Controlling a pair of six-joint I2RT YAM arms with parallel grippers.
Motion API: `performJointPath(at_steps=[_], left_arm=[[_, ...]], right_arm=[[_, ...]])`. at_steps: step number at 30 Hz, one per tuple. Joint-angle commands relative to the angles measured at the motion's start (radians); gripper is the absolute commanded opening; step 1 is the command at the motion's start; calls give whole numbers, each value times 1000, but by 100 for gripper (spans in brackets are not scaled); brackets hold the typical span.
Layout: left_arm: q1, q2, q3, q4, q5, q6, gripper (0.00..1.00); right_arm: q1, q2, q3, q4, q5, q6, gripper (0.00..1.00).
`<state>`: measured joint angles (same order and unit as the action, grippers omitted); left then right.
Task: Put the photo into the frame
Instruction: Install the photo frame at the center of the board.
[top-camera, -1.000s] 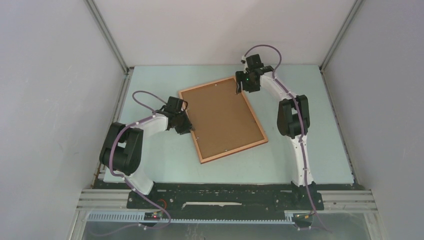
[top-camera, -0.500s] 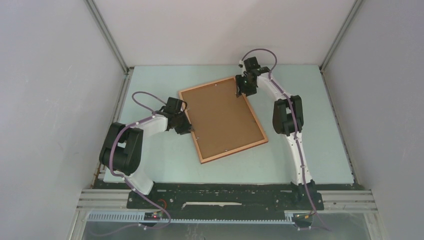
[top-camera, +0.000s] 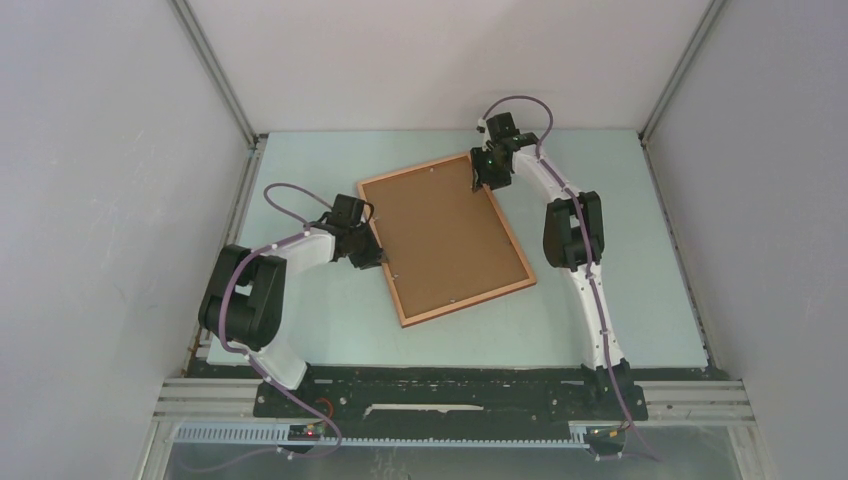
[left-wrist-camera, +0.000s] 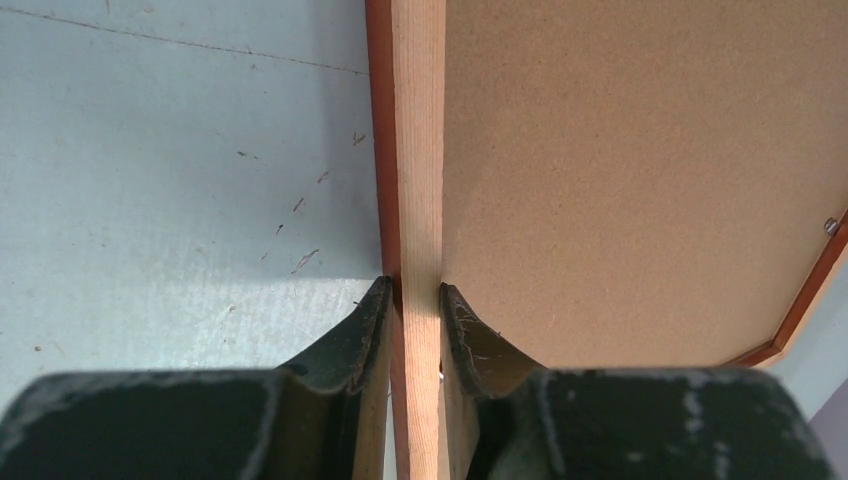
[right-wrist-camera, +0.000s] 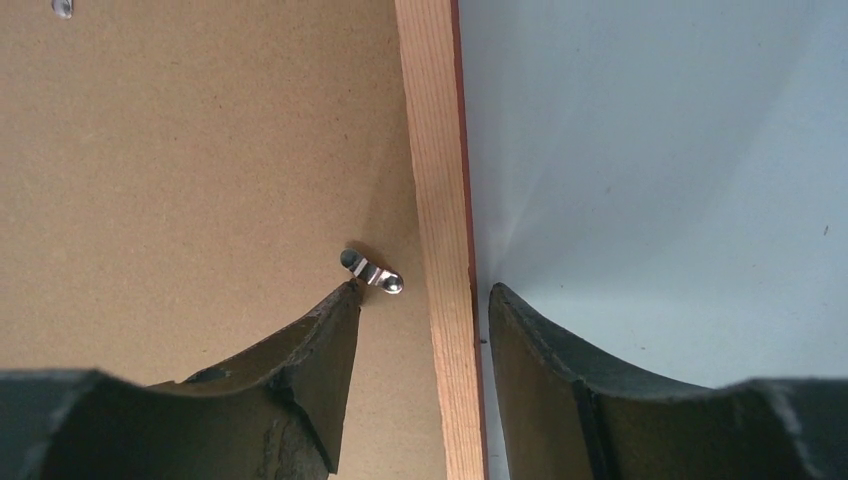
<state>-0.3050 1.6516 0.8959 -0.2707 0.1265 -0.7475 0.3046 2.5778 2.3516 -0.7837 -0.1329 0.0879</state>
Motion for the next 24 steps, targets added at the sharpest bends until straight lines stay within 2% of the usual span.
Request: performJointPath(at_steps=[1, 9, 18, 22, 24], left_arm=[[-4, -13, -23, 41, 35, 17, 6], [-4, -16, -25, 44, 36, 16, 6], [-4, -19, -28, 48, 36, 14, 6], [-3, -20, -29, 48, 35, 13, 6], [-3, -21, -29, 48, 33, 12, 5]], right_arm=[[7, 36, 50, 18, 16, 17, 58], [5, 53, 60, 35, 32, 60, 48], [-8, 67, 80, 22, 49, 162, 21], [-14, 67, 80, 10, 28, 232, 0], [-17, 62, 74, 9, 15, 262, 0]])
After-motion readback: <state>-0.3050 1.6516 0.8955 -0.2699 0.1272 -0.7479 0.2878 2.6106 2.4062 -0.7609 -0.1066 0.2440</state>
